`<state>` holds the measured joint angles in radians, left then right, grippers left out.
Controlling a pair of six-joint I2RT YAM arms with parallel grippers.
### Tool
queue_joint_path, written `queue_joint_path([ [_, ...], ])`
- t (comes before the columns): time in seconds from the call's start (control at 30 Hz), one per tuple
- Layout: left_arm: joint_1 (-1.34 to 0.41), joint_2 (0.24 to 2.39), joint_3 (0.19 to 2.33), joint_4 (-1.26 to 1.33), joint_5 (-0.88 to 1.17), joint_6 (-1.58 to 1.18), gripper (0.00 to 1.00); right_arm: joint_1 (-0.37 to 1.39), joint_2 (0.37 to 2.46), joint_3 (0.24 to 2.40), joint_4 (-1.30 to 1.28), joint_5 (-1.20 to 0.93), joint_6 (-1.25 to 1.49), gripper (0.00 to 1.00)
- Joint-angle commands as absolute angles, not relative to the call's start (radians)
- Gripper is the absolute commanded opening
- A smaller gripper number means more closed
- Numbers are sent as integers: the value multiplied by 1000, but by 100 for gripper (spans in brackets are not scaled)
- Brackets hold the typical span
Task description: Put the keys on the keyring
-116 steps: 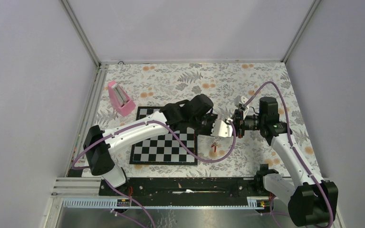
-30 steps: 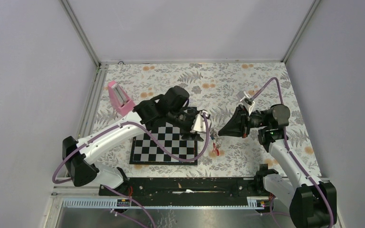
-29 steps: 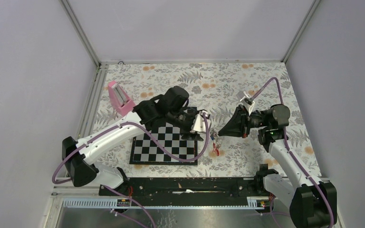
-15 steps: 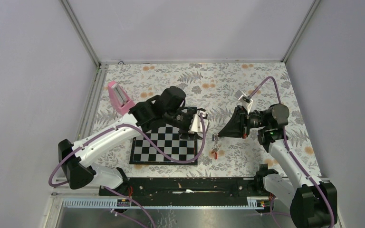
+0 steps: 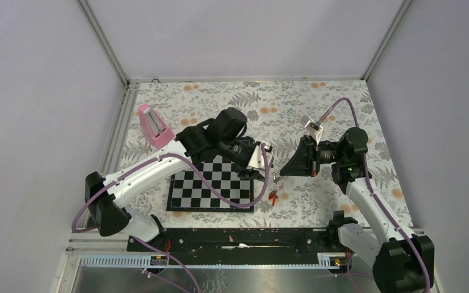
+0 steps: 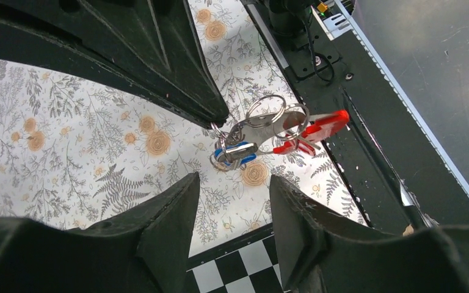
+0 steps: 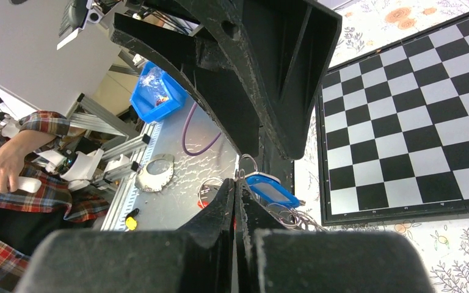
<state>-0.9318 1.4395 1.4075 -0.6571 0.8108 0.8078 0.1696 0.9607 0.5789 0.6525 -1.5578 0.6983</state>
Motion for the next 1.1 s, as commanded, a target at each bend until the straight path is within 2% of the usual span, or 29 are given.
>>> queue_joint_path([
  [0.0,-938,1456,1470,-646,863,827,52,178,948,637,541,-1639,593,0],
  [0.27,-948,1473,1499,-646,849,820,48,178,951,640,559,-1624,595,0],
  [0.63,-960,1486,1493,-644,840,826,38,178,942,619,625,-1618,638,0],
  [0.9,-966,1485,1489,-644,832,827,27,177,939,614,630,-1615,641,0],
  [1.07,-968,1484,1486,-645,831,829,17,175,941,615,633,-1610,641,0],
])
